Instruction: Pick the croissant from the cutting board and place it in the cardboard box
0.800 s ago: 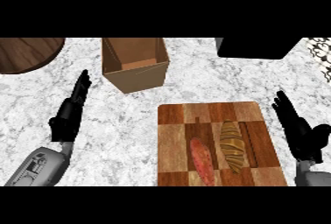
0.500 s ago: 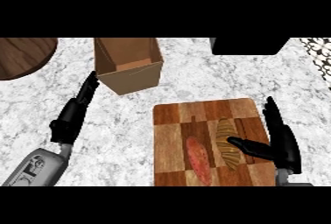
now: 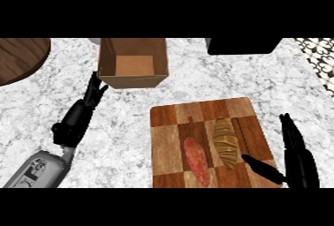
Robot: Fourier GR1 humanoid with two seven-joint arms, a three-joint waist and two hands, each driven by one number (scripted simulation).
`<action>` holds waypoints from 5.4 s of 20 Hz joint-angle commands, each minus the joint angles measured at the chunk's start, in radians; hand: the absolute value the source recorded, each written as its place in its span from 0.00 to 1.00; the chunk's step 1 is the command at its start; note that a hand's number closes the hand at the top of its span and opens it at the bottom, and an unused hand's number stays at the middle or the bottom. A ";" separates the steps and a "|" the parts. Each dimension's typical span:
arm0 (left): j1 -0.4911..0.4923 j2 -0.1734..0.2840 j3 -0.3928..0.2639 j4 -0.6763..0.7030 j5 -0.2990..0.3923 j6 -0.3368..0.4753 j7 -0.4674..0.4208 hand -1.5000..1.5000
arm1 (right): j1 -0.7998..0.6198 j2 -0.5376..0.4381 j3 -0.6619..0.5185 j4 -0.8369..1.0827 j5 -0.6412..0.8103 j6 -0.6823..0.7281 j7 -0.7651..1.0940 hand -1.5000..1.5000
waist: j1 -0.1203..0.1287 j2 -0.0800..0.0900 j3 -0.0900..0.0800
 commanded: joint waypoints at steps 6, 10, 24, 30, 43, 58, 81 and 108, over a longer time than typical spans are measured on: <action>0.024 -0.024 -0.047 -0.043 0.006 -0.017 0.078 0.50 | 0.170 -0.050 0.168 -0.400 0.464 0.199 0.394 0.00 | -0.013 0.002 0.000; 0.017 -0.018 -0.049 -0.051 -0.008 -0.019 0.092 0.50 | 0.199 0.002 0.291 -0.602 0.483 0.464 0.585 0.00 | 0.003 0.008 0.003; 0.008 -0.039 0.028 -0.047 -0.040 -0.110 0.105 0.50 | -0.160 0.346 0.335 -0.611 0.466 0.914 0.977 0.00 | 0.040 0.017 0.010; -0.016 -0.093 0.038 -0.038 -0.085 -0.110 0.141 0.50 | -0.152 0.348 0.310 -0.473 0.467 0.822 0.952 0.00 | 0.036 0.016 0.010; 0.000 -0.206 0.074 -0.066 -0.220 -0.133 0.193 0.50 | -0.189 0.349 0.271 -0.293 0.505 0.724 0.864 0.00 | 0.036 0.016 0.010; 0.042 -0.267 0.209 -0.054 -0.263 -0.280 0.163 0.50 | -0.149 0.349 0.225 -0.207 0.450 0.735 0.807 0.00 | 0.036 0.016 0.010; 0.102 -0.346 0.246 -0.084 -0.371 -0.312 0.138 0.50 | -0.241 0.287 0.123 -0.029 0.437 0.728 0.699 1.00 | 0.038 0.016 0.010; 0.015 -0.357 0.267 -0.056 -0.351 -0.373 0.203 0.50 | -1.130 0.349 0.747 -0.056 0.126 0.619 0.892 1.00 | 0.077 0.013 0.009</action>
